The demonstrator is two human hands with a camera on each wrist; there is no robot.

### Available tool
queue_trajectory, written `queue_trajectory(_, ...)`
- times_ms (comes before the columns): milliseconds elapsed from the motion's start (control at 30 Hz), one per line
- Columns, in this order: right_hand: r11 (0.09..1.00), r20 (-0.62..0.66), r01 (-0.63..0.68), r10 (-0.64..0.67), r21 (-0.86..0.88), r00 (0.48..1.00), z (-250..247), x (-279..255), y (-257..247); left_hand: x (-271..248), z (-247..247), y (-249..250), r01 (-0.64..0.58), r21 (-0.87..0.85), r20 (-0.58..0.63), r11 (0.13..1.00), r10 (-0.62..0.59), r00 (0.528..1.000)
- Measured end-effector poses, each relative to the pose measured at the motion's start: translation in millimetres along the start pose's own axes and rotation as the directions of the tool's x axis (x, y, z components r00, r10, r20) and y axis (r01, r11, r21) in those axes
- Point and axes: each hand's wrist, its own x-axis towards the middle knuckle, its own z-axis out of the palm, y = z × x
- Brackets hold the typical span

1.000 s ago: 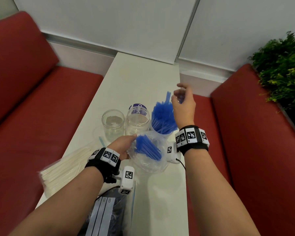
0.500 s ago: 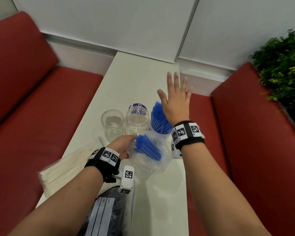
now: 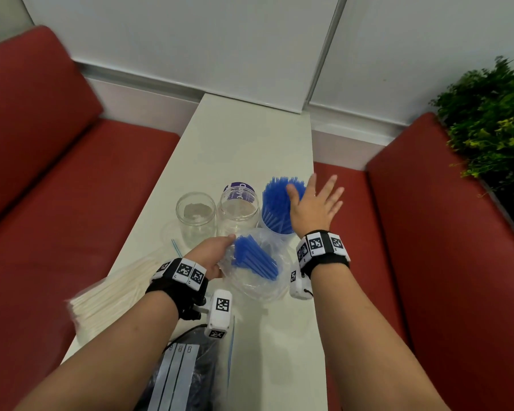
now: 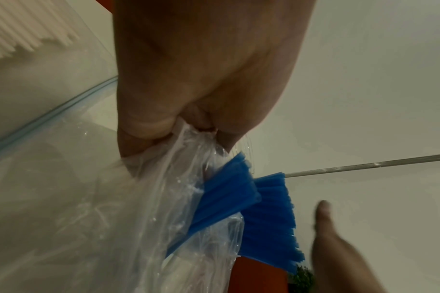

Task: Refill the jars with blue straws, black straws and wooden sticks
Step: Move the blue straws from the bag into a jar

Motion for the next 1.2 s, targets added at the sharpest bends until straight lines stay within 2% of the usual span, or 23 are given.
queue_trajectory(67, 0.994, 0.163, 0.033, -0.050, 0.104, 0.985, 6, -7, 6, 0, 1, -2, 0.002, 0.006, 0.001, 1.000, -0.002, 1.000)
queue_trajectory(100, 0.984, 0.150, 0.049, -0.076, 0.174, 0.986, 5, -9, 8, 0, 1, -2, 0.003, 0.005, 0.008, 1.000, -0.003, 1.000)
queue_trajectory(167, 0.945, -0.062, 0.103, -0.088, 0.309, 0.994, -2, -12, 8, 0, 2, -3, 0.009, -0.014, 0.014, 1.000, -0.009, 1.000)
queue_trajectory(233, 0.858, -0.304, 0.245, -0.111, 0.451, 0.946, -10, -23, 9, -1, 2, -3, 0.009, -0.030, 0.016, 1.000, -0.008, 1.000)
queue_trajectory(267, 0.800, -0.341, 0.311, -0.143, 0.512, 0.929, -11, -31, 10, -2, 3, -3, 0.004, -0.036, 0.020, 0.999, -0.003, 1.000)
queue_trajectory(300, 0.758, -0.294, 0.328, -0.187, 0.564, 0.937, -9, -41, 11, -3, 4, -3, -0.001, -0.042, 0.022, 0.999, 0.002, 1.000)
queue_trajectory(333, 0.747, -0.166, 0.296, -0.246, 0.596, 0.955, -5, -51, 12, -4, 5, -3, -0.008, -0.047, 0.022, 0.999, 0.009, 1.000)
queue_trajectory(367, 0.772, 0.024, 0.237, -0.310, 0.590, 0.950, 2, -60, 13, -4, 6, -2, -0.018, -0.057, 0.022, 0.998, 0.019, 1.000)
queue_trajectory(400, 0.820, 0.240, 0.176, -0.353, 0.545, 0.904, 13, -70, 15, -5, 6, -2, -0.025, -0.070, 0.024, 0.997, 0.027, 0.999)
queue_trajectory(433, 0.871, 0.430, 0.124, -0.353, 0.476, 0.831, 25, -81, 16, -5, 7, -2, -0.029, -0.082, 0.029, 0.996, 0.032, 0.999)
queue_trajectory(467, 0.906, 0.535, 0.097, -0.326, 0.411, 0.779, 37, -91, 16, -5, 7, -3, -0.030, -0.090, 0.035, 0.996, 0.034, 0.999)
queue_trajectory(500, 0.923, 0.552, 0.079, -0.293, 0.378, 0.781, 48, -101, 17, -5, 7, -4, -0.029, -0.090, 0.042, 0.996, 0.033, 0.999)
queue_trajectory(533, 0.922, 0.507, 0.059, -0.263, 0.382, 0.821, 58, -108, 17, -5, 8, -6, -0.028, -0.086, 0.048, 0.996, 0.032, 0.998)
queue_trajectory(600, 0.910, 0.353, 0.082, -0.239, 0.405, 0.905, 69, -118, 17, -7, 9, -8, -0.039, -0.073, 0.050, 0.997, 0.042, 0.998)
queue_trajectory(633, 0.906, 0.301, 0.110, -0.248, 0.410, 0.921, 71, -120, 18, -8, 10, -9, -0.050, -0.072, 0.047, 0.996, 0.054, 0.997)
queue_trajectory(800, 0.843, 0.266, 0.091, -0.267, 0.530, 0.926, 64, -117, 25, -10, 8, -6, -0.079, -0.073, 0.049, 0.994, 0.083, 0.995)
queue_trajectory(900, 0.829, 0.259, 0.048, -0.229, 0.558, 0.938, 55, -114, 29, -11, 6, -3, -0.091, -0.051, 0.042, 0.995, 0.094, 0.995)
queue_trajectory(1200, 0.702, 0.171, -0.055, -0.096, 0.710, 0.981, 30, -106, 19, -16, 5, -3, -0.072, -0.054, 0.020, 0.996, 0.074, 0.997)
